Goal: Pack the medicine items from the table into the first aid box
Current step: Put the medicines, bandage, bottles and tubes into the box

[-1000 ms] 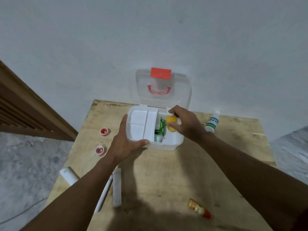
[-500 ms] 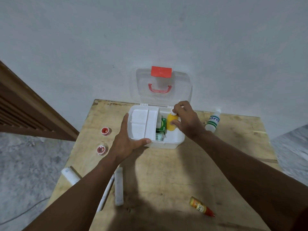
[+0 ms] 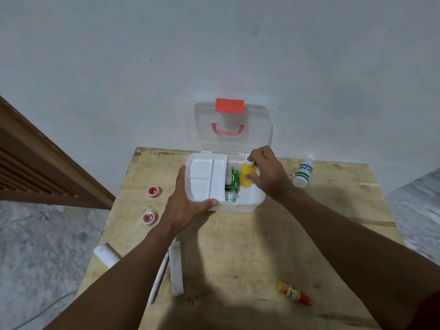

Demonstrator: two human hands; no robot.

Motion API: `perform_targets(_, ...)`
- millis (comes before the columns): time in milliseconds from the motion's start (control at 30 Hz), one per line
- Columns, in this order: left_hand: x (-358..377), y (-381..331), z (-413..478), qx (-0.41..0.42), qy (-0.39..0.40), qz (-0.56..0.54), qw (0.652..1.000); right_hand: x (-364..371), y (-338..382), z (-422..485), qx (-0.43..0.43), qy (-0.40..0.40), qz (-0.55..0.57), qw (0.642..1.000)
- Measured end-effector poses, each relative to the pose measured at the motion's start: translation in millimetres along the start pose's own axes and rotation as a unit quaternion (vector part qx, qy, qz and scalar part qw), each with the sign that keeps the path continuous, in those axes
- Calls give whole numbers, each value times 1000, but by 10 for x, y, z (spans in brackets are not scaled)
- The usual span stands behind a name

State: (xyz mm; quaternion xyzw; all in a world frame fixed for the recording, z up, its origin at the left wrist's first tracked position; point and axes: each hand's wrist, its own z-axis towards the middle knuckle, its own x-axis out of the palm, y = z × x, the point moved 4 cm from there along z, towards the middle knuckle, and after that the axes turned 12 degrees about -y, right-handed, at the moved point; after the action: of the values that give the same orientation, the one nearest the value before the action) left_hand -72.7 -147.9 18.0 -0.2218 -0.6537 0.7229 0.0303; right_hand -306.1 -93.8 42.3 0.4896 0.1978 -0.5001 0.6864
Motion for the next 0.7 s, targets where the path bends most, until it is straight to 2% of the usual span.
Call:
perform_targets(133, -15, 15, -1, 1, 0, 5, 1000, -74, 19, -46, 0, -28, -15, 1000)
perform_targets(300, -34, 22, -20, -1, -1, 5, 1000, -358, 45, -176, 42, -106, -43, 993)
perform_targets(433, -42, 0, -32, 1, -2, 9, 1000, -593, -101, -388, 247, -127, -54, 959)
perform_targets(500, -45, -15, -42, 4, 2, 6, 1000, -686, -192, -509, 319, -133, -57, 937)
perform_targets(700, -37, -35, -53, 2, 11, 0, 1000, -851, -419, -691, 431, -129, -72, 890)
